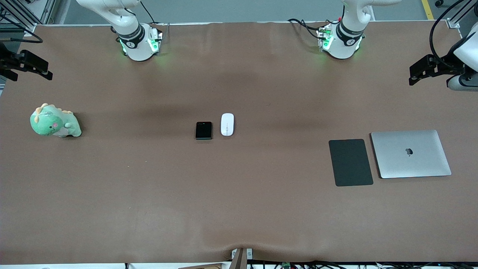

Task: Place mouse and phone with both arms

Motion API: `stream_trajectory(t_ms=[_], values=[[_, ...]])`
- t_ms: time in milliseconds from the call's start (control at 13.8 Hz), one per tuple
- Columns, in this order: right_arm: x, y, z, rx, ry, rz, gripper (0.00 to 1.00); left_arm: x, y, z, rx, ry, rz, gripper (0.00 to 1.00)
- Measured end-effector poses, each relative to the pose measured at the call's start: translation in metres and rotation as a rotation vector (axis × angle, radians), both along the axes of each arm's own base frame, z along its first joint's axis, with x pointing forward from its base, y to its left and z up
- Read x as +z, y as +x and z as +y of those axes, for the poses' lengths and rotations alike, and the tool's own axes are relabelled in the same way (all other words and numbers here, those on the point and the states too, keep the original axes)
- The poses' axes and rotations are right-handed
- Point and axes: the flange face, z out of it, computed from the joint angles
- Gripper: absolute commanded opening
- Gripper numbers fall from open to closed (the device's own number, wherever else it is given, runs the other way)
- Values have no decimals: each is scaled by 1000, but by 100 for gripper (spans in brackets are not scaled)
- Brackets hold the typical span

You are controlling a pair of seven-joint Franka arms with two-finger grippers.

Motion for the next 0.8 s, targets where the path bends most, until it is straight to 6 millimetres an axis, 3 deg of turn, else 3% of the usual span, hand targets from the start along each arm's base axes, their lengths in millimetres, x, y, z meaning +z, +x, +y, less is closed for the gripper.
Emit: stream_trajectory(t_ms=[508,798], values=[[-1,0,0,-1,3,2,100,22,-9,-6,-9,-60,-37,100],[-3,2,-1,-1,3,4,100,2,0,-29,-20,-137,14,100]])
